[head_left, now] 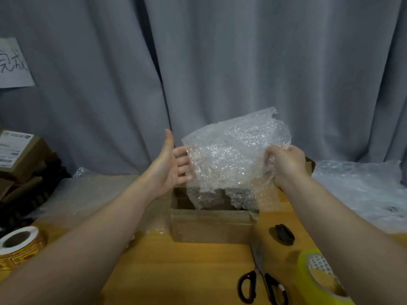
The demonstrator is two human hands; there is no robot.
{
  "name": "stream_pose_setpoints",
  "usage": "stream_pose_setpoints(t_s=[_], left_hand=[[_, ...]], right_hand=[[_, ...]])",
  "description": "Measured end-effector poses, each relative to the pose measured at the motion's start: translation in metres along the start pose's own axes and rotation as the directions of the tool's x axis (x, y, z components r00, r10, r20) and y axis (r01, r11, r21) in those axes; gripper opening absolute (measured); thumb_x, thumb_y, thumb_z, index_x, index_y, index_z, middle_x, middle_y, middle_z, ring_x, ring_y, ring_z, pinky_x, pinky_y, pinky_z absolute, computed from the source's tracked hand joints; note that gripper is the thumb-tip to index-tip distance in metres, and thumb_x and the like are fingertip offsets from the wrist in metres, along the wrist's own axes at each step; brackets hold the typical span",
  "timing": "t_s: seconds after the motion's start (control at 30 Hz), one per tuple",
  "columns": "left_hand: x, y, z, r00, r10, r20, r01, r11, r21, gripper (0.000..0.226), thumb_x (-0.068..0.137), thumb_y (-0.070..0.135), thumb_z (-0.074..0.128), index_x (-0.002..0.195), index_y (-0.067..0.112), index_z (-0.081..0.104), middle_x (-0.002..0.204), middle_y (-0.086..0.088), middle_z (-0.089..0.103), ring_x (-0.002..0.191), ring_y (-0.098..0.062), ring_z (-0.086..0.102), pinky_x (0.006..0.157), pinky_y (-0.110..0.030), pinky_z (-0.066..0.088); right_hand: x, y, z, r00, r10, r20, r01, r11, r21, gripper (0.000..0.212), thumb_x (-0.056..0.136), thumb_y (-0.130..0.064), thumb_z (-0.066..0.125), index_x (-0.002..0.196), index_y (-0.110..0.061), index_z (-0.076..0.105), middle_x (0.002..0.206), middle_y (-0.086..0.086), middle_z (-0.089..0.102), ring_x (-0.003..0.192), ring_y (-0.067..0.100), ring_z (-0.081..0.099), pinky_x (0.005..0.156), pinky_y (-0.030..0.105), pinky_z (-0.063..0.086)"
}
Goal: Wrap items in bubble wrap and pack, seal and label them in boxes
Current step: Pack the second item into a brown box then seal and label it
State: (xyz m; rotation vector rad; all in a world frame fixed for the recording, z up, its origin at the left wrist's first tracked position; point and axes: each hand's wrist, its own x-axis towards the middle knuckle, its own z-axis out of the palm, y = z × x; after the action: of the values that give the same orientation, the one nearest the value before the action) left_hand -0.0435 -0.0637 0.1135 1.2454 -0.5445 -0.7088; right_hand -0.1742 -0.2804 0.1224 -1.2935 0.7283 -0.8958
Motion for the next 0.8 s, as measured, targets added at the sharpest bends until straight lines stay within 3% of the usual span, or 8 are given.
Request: stream_pose_setpoints(t_s=[0.13,0.23,0.3,0.43,0.53,0.6,0.67,0.8], left_hand=[[-0.004,-0.004,0.010,0.987,0.059,-0.150,-0.037,0.989,0.143,0.063,0.077,0.037,0.072,0.129,0.019,0.042,0.112,-0.002,0.065,0.095,-0.020,0.068,0.073,-0.038,0.057],[0.000,0.001,0.011,0.932,0.181,-0.314,-0.134,0.977,0.167,0.055,0.080,0.005,0.072,0.122,0.018,0.038,0.107,-0.005,0.062,0.080,-0.018,0.068,0.060,-0.030,0.056],[0.003,0.008,0.006,0.884,0.283,-0.373,-0.197,0.948,0.251,0.055,0.080,0.004,0.072,0.120,0.017,0.036,0.101,-0.006,0.061,0.070,-0.014,0.067,0.055,-0.024,0.054],[0.004,0.019,0.010,0.728,0.567,-0.385,-0.295,0.766,0.571,0.042,0.084,0.008,0.066,0.116,0.015,0.040,0.098,0.005,0.056,0.079,0.000,0.059,0.061,-0.010,0.047],[-0.006,0.018,0.030,0.625,0.755,-0.201,-0.396,0.528,0.752,0.035,0.089,0.000,0.053,0.120,0.012,0.042,0.110,0.003,0.047,0.079,0.015,0.048,0.068,0.001,0.036],[-0.009,0.010,0.041,0.586,0.810,0.000,-0.423,0.307,0.852,0.040,0.089,-0.003,0.047,0.126,0.010,0.042,0.124,-0.004,0.042,0.087,0.007,0.044,0.079,-0.006,0.034],[-0.008,0.003,0.050,0.643,0.748,0.164,-0.452,0.198,0.870,0.043,0.088,0.001,0.048,0.128,0.014,0.044,0.127,-0.006,0.047,0.103,-0.010,0.050,0.091,-0.022,0.039],[-0.012,-0.001,0.053,0.817,0.447,0.365,-0.560,0.464,0.686,0.036,0.089,0.008,0.058,0.124,0.015,0.055,0.123,0.003,0.060,0.114,-0.004,0.055,0.097,-0.018,0.044]], right_hand=[[-0.009,-0.002,0.004,0.984,-0.012,0.176,-0.003,0.997,0.083,0.015,0.080,-0.002,0.065,0.088,-0.010,0.054,0.085,0.006,0.057,0.073,0.026,0.056,0.070,0.041,0.052],[-0.009,-0.004,0.002,0.956,-0.020,0.291,-0.005,0.996,0.085,0.013,0.085,-0.018,0.069,0.096,-0.016,0.063,0.105,0.011,0.067,0.094,0.029,0.066,0.088,0.047,0.051],[-0.009,-0.006,-0.001,0.938,-0.077,0.337,0.076,0.997,0.017,0.019,0.085,-0.013,0.070,0.103,-0.015,0.065,0.099,0.011,0.071,0.089,0.028,0.069,0.084,0.048,0.054],[-0.019,-0.011,0.004,0.890,-0.213,0.404,0.257,0.965,-0.058,0.025,0.085,-0.001,0.067,0.108,-0.011,0.064,0.104,0.006,0.071,0.088,0.016,0.070,0.073,0.026,0.057],[-0.033,-0.014,0.019,0.855,-0.255,0.451,0.309,0.950,-0.049,0.040,0.088,-0.003,0.064,0.124,-0.016,0.053,0.110,0.001,0.065,0.095,0.016,0.067,0.079,0.029,0.058],[-0.046,-0.013,0.031,0.809,-0.213,0.547,0.235,0.972,0.030,0.055,0.090,-0.014,0.064,0.135,-0.032,0.038,0.117,-0.004,0.061,0.104,0.018,0.064,0.084,0.034,0.057],[-0.058,-0.007,0.045,0.743,-0.193,0.641,0.194,0.978,0.071,0.049,0.087,-0.032,0.065,0.129,-0.030,0.040,0.117,-0.004,0.063,0.105,0.017,0.064,0.086,0.035,0.056],[-0.062,0.000,0.062,0.869,-0.151,0.471,0.156,0.987,0.029,0.036,0.087,-0.033,0.067,0.110,-0.006,0.061,0.103,0.011,0.070,0.097,0.023,0.068,0.085,0.041,0.055]])
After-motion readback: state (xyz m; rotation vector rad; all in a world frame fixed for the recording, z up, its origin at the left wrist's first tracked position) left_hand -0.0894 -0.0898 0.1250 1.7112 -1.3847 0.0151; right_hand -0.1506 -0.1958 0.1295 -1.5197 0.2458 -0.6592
